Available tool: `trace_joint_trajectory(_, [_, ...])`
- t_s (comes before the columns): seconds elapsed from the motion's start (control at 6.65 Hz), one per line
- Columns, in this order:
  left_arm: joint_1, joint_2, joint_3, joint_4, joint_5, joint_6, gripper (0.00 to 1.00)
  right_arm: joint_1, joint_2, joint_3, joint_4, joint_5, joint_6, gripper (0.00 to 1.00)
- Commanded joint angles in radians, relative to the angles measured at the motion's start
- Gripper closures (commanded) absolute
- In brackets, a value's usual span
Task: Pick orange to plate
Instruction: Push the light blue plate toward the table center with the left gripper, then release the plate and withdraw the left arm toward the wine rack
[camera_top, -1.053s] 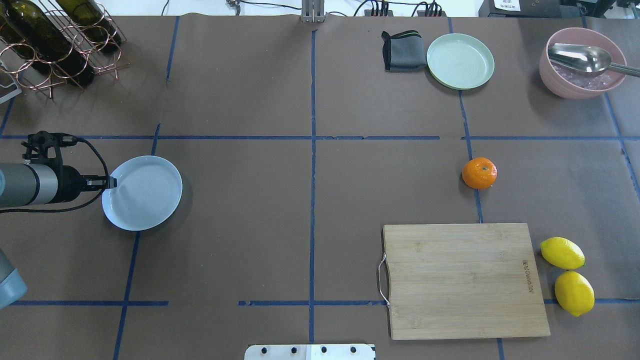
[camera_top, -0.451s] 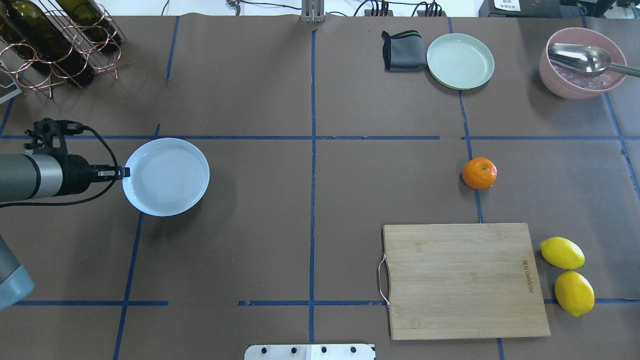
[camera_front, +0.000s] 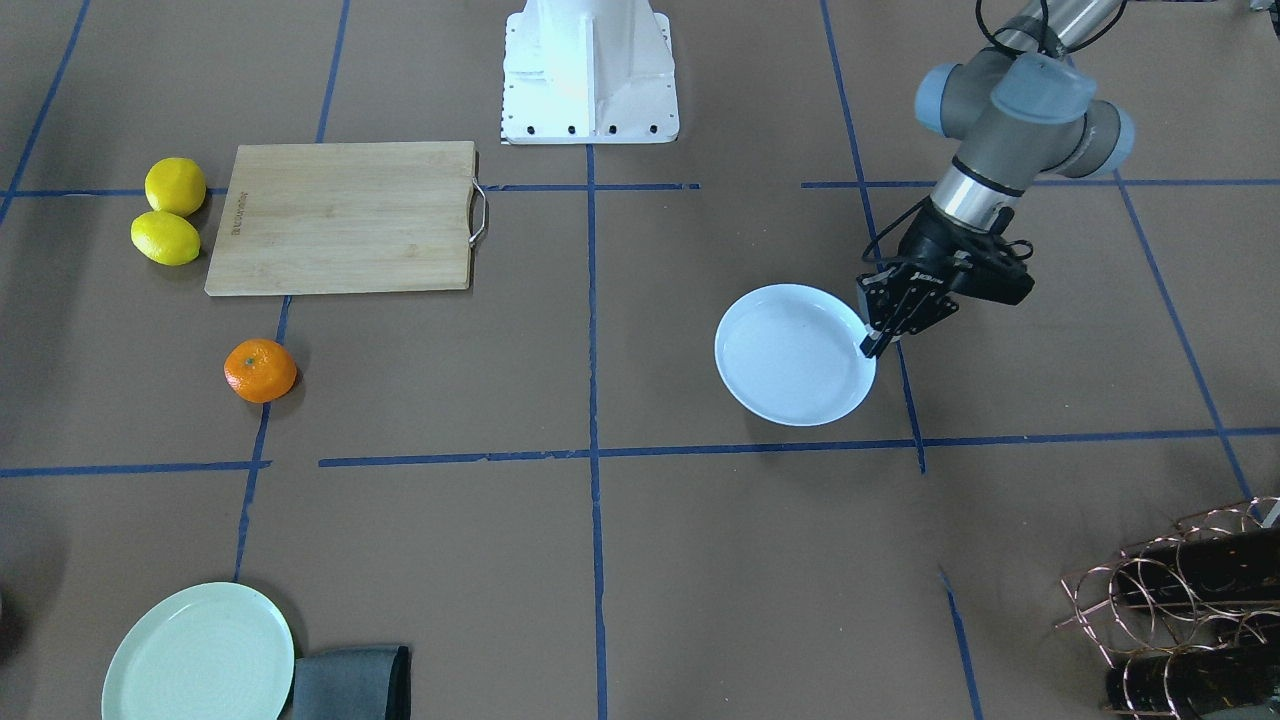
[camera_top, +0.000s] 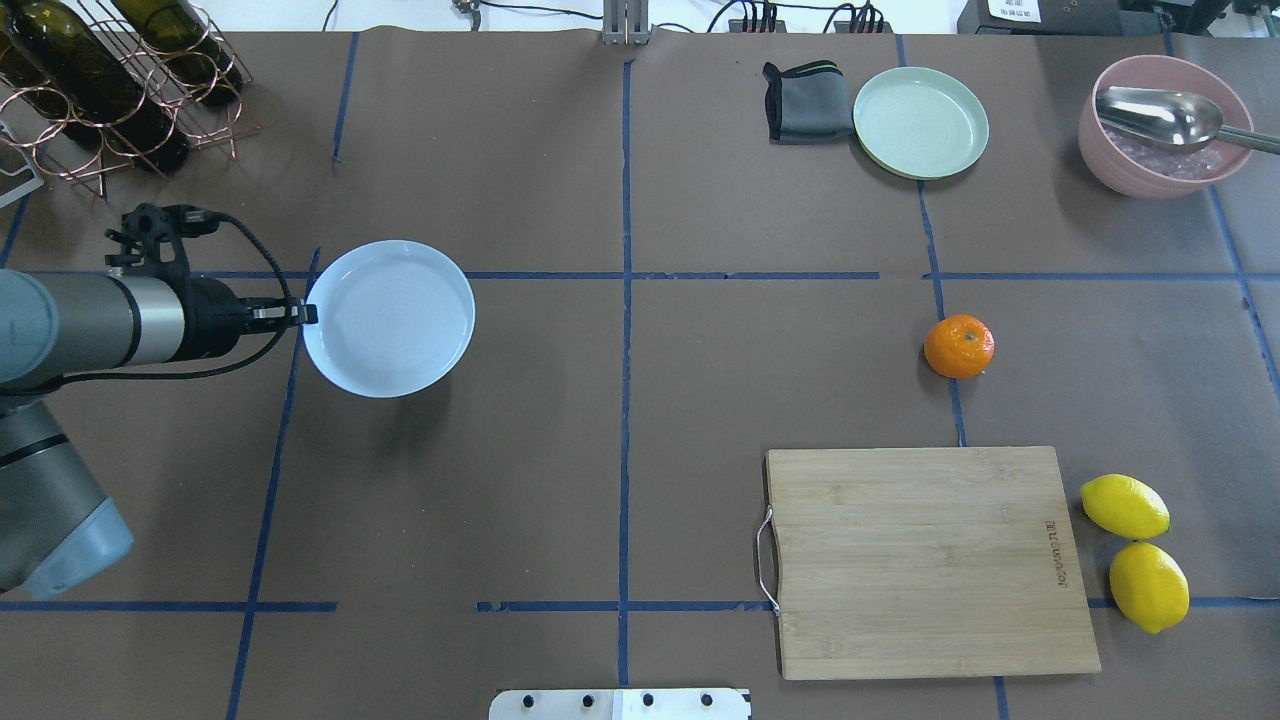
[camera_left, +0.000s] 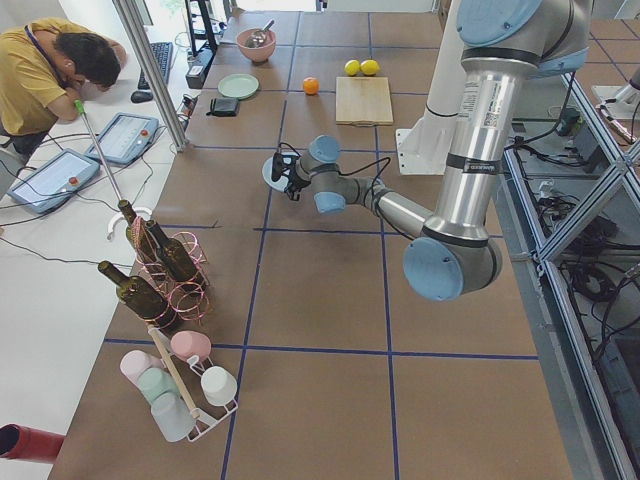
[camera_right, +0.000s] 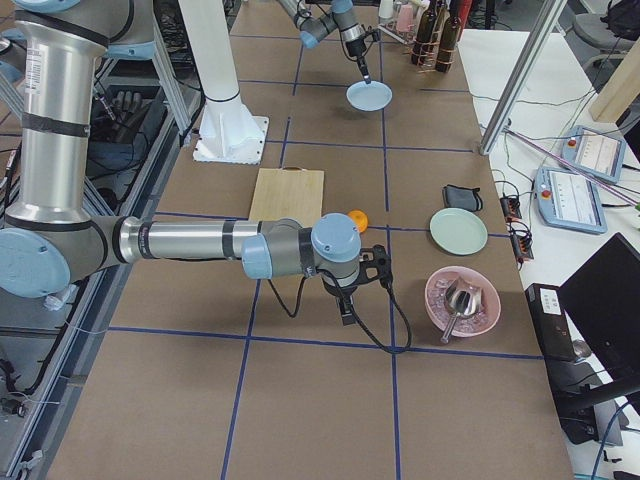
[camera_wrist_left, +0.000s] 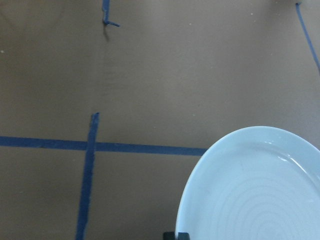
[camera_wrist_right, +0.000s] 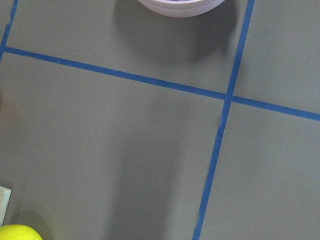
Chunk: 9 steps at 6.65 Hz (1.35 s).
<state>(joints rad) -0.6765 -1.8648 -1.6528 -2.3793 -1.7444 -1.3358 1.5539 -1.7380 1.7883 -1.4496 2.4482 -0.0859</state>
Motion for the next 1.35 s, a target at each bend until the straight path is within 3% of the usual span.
trace_joint_trajectory(0.0, [0.128, -0.213, 0.131, 0.080, 0.107, -0.080, 1.00, 0.000, 0.000, -0.004, 0.000, 0.000, 0.000, 0.00])
trace_joint_trajectory(0.6, [0.204, -0.258, 0.165, 0.081, 0.112, -0.097, 0.98, 0.000, 0.000, -0.010, 0.000, 0.000, 0.000, 0.00])
trace_joint_trajectory(0.9, [0.204, -0.257, 0.157, 0.081, 0.109, -0.080, 0.01, 0.000, 0.002, -0.010, 0.002, -0.002, -0.002, 0.00])
trace_joint_trajectory(1.05, [0.181, -0.251, 0.143, 0.094, 0.099, -0.016, 0.00, 0.000, 0.008, -0.009, 0.003, -0.002, 0.002, 0.00])
trace_joint_trajectory(1.2, [0.114, -0.238, 0.084, 0.198, 0.010, 0.126, 0.00, 0.000, 0.015, 0.002, 0.005, -0.002, 0.000, 0.00])
